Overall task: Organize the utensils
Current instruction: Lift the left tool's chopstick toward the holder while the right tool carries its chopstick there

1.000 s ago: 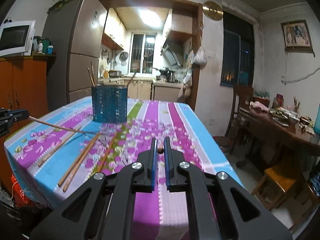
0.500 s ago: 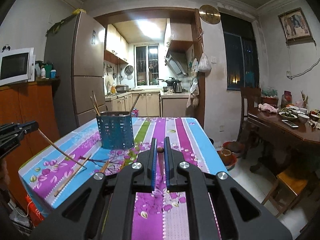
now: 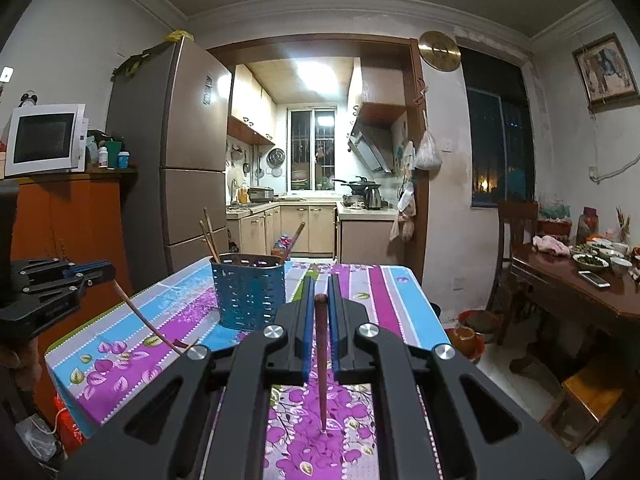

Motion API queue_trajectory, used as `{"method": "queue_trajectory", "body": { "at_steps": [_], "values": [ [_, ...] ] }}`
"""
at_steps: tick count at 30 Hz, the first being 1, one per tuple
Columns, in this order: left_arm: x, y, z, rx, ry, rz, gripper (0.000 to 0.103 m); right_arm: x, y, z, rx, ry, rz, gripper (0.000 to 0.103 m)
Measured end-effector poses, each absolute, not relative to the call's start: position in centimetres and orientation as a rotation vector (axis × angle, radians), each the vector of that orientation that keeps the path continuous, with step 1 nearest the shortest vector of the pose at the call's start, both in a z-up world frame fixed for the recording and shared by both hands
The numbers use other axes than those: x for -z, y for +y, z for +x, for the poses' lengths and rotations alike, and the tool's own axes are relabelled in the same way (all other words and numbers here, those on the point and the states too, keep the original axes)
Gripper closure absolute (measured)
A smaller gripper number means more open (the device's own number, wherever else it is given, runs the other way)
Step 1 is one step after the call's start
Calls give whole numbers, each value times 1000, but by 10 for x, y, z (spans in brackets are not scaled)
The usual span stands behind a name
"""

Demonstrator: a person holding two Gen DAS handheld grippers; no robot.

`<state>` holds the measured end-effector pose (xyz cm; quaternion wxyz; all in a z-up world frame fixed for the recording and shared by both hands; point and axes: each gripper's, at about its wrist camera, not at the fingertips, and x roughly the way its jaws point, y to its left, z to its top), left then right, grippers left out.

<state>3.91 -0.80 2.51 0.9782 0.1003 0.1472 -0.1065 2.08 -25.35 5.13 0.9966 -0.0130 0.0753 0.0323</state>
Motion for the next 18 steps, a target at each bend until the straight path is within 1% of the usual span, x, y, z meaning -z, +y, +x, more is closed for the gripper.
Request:
{"method": "queue_trajectory", "body": {
  "at_steps": [18],
  "values": [
    [-36, -11, 42, 189, 271, 217, 95, -79, -240, 32, -114, 112, -40, 98]
  ]
}}
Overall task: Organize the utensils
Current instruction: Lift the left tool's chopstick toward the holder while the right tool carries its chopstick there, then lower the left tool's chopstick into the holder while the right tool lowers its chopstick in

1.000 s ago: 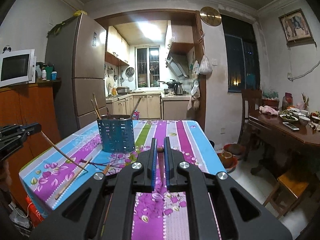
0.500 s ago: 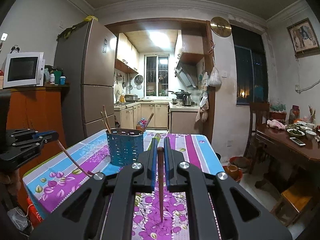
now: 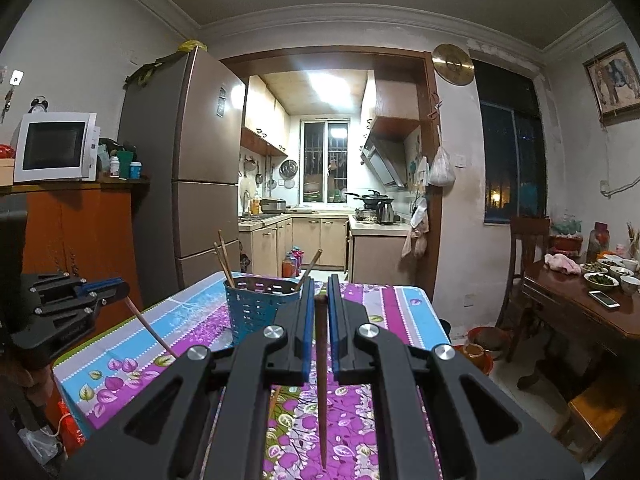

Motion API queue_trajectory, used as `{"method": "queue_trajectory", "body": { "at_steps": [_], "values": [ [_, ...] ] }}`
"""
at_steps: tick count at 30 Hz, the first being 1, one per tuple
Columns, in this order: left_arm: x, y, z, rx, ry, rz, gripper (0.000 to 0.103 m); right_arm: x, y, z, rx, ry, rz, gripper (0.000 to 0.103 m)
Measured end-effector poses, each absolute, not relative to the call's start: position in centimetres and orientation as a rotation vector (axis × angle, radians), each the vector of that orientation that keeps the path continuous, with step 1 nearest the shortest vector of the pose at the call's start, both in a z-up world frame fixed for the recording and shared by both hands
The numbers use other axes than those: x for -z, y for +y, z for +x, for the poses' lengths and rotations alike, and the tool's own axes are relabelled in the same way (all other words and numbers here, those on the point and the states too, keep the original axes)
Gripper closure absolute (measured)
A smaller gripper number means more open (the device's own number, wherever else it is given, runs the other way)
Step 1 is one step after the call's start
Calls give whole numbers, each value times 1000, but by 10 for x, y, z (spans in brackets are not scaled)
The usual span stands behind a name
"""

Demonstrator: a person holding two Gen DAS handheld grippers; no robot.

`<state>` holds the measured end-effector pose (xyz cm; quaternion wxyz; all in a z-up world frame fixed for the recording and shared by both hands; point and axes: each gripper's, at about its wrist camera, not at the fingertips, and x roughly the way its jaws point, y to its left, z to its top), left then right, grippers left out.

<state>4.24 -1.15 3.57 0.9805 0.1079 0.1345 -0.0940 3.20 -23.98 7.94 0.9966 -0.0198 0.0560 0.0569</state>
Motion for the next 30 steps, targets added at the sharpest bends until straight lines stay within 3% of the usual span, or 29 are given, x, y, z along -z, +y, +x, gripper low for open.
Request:
{"method": "queue_trajectory", "body": {
  "at_steps": [16, 30],
  "values": [
    [-60, 5, 63, 254, 279, 142, 95, -102, -224, 65, -172, 127, -55, 98],
    [-130, 5, 122, 335, 178, 43, 95, -154, -200, 138, -283, 107, 7, 98]
  ]
}}
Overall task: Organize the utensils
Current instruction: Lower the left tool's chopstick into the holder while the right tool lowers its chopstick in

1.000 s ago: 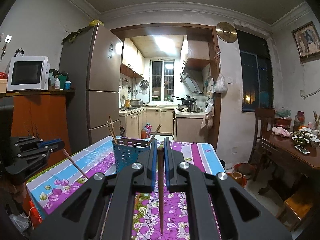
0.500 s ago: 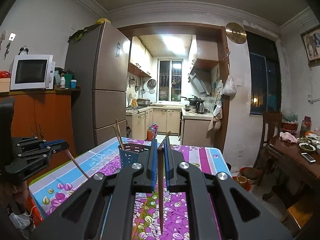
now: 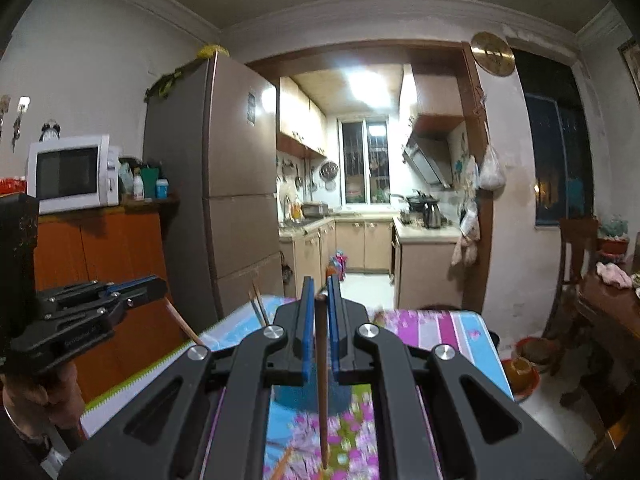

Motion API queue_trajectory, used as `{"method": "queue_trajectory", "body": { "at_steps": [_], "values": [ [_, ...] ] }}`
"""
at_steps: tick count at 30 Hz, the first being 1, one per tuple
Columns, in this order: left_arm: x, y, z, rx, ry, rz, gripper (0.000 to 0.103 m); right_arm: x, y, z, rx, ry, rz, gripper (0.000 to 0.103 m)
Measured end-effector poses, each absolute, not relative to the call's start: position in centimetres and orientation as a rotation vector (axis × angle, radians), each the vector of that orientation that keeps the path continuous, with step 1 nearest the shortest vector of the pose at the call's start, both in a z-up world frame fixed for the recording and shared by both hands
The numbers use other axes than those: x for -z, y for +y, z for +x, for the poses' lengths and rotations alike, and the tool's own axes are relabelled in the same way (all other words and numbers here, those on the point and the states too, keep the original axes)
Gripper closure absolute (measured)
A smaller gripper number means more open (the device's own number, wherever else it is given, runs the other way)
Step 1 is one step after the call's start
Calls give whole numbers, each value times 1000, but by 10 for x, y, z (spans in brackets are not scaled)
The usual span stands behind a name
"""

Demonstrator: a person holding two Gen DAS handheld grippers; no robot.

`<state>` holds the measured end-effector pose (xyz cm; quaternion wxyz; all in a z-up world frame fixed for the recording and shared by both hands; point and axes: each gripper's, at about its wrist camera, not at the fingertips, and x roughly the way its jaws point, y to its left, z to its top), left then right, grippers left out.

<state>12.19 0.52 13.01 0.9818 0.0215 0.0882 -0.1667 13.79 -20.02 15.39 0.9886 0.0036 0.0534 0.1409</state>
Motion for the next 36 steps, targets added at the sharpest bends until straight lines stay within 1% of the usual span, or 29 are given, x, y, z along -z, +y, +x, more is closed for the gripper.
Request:
{"method": "queue_trajectory", "body": {
  "at_steps": [6, 11, 17, 19, 24, 28, 31, 32, 33, 35, 36],
  "values": [
    [-166, -4, 162, 349, 79, 13, 96, -186, -184, 174, -295, 26, 19, 98],
    [-172, -8, 209, 334, 65, -12, 96, -195, -180, 217, -271, -2, 41, 98],
    [-143, -6, 263, 312, 158, -14, 96, -179, -187, 267, -234, 16, 93, 98],
    [-128, -4, 278, 307, 202, -14, 96, -167, -189, 281, -227, 39, 114, 98],
    [-88, 8, 308, 292, 321, -47, 95, -121, -193, 316, -222, 165, 176, 98],
    [-70, 18, 317, 247, 348, -49, 95, -92, -199, 328, -195, 252, 208, 97],
    [-68, 24, 311, 228, 339, -52, 95, -89, -207, 323, -167, 268, 214, 96],
    [-70, 26, 308, 220, 332, -52, 95, -91, -210, 319, -157, 262, 211, 94],
    [-74, 28, 302, 210, 314, -50, 95, -93, -215, 313, -146, 253, 206, 90],
    [-84, 33, 285, 198, 271, -42, 95, -100, -229, 295, -124, 225, 198, 87],
    [-91, 37, 270, 181, 235, -30, 95, -104, -240, 283, -111, 212, 195, 86]
  ]
}}
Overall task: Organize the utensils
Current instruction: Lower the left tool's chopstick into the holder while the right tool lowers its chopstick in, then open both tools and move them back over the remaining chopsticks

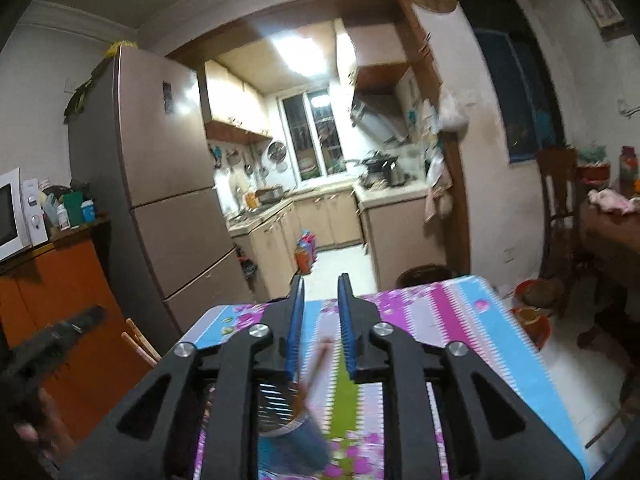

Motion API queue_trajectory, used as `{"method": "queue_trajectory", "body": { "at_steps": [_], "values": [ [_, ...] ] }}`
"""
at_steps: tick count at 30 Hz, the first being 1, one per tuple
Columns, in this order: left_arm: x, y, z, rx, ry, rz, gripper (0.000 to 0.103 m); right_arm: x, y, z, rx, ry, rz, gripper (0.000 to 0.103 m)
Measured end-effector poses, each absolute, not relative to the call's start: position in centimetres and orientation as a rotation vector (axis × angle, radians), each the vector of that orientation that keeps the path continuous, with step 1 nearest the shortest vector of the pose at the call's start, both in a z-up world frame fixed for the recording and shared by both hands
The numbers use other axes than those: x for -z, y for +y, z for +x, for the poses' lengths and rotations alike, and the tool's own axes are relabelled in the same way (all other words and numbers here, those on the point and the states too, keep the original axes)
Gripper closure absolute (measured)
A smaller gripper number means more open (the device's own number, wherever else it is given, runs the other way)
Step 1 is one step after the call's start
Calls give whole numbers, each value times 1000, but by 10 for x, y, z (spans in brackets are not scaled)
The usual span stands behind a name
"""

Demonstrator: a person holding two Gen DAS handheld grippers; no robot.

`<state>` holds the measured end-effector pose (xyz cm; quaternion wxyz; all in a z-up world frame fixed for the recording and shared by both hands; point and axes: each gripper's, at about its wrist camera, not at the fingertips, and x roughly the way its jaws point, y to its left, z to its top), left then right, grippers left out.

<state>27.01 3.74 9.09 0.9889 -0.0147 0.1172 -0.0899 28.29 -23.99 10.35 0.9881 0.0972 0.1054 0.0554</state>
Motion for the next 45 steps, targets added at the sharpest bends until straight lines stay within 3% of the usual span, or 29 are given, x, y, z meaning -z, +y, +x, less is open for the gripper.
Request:
{"method": "queue_trajectory", "body": {
  "at_steps": [3, 4, 6, 8, 16, 29, 45],
  "values": [
    [-104, 48, 222, 123, 155, 36, 91, -110, -271, 247, -58, 184, 172, 85],
    [-104, 49, 206, 109, 139, 69, 86, -109, -282, 230, -44, 178, 164, 84],
    [-95, 45, 168, 125, 143, 146, 78, -106, -299, 205, -30, 179, 160, 75],
    [-71, 36, 132, 207, 221, 203, 75, -94, -316, 170, -16, 192, 169, 67],
    [81, -24, 32, 426, 595, 334, 74, -10, -317, 63, -84, 321, 276, 60],
    [120, -43, 27, 490, 685, 320, 73, 58, -322, 7, -104, 451, 425, 57],
    [134, -45, 26, 408, 685, 403, 67, 80, -241, 8, -240, 517, 135, 54]
  ]
}}
